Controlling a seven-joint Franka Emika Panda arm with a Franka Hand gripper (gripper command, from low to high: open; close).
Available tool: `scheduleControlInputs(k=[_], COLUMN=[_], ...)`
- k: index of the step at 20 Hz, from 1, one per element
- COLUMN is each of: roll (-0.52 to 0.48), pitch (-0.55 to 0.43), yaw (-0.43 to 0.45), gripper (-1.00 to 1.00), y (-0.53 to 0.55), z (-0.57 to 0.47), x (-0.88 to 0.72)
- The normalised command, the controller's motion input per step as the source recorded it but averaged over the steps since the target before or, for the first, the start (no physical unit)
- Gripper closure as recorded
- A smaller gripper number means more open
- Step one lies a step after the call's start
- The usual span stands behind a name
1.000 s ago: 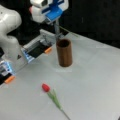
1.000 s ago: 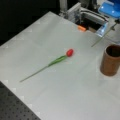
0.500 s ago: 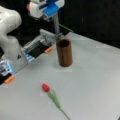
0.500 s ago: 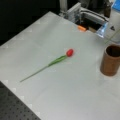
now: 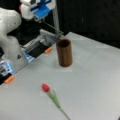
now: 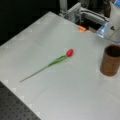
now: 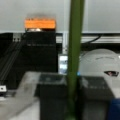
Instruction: Flower insertion into a vase
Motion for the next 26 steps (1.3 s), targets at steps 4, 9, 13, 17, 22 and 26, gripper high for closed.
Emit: scheduleControlInputs(k=[4, 9, 13, 17, 22, 26], roll=[0.118, 0.078, 0.1, 0.101, 0.021, -0.098], pitch=[-0.046, 0.083, 0.323, 0.541, 0.674, 0.657], yaw=[0.07, 0.041, 0.025, 0.024, 0.027, 0.015], gripper=[1.0, 1.0, 1.0, 1.0, 1.0, 1.0], y=[0.16, 0.18, 0.14, 0.02, 0.01, 0.11], z=[-0.19, -0.09, 0.07, 0.2, 0.23, 0.19], x=[-0.35, -0.25, -0.09, 0.16, 0.38, 0.55])
